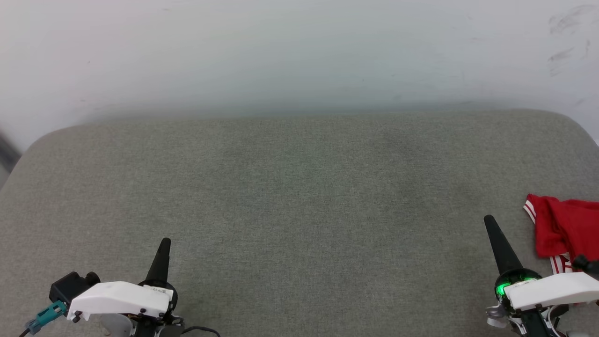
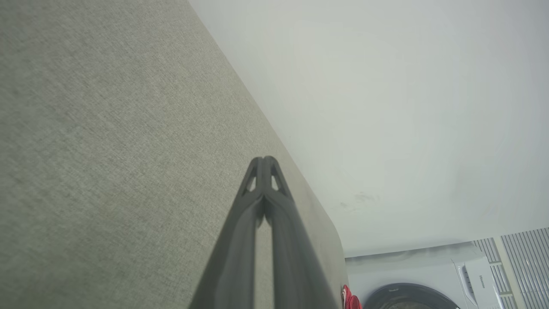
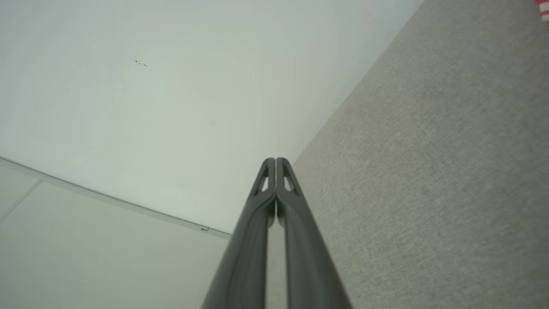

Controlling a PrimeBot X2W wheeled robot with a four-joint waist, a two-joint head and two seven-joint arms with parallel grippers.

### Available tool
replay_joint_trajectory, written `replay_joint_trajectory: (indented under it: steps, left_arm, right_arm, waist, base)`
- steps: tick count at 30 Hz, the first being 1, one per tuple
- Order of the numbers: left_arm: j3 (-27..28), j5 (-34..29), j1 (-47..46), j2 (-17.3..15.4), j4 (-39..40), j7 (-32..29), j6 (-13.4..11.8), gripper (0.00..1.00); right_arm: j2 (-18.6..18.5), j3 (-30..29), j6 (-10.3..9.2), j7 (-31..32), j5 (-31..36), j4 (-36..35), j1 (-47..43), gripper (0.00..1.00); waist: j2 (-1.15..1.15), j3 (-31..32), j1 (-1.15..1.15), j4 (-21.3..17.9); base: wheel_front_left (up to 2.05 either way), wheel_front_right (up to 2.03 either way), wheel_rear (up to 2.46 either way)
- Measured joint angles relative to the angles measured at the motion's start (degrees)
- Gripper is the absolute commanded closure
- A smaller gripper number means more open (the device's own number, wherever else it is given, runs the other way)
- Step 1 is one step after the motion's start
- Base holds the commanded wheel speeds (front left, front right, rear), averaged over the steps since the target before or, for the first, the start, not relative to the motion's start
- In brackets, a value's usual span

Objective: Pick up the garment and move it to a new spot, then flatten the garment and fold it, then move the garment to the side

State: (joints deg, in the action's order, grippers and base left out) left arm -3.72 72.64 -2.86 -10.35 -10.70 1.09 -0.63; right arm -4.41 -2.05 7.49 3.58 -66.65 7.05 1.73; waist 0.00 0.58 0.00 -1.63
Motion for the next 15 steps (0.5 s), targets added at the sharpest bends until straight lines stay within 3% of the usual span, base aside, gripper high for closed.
replay_joint_trajectory:
  steps: [15]
  left_arm:
    - [2.80, 6.14, -0.96, 2.04, -0.99, -2.19, 2.38, 1.00]
  right_arm:
    - [0.00, -0.71, 0.00, 0.34, -8.27, 2.07, 1.25, 1.00]
  waist:
    - [0.00, -0.19, 0.00, 0.42]
  base:
    - [0.00, 0.00, 0.00]
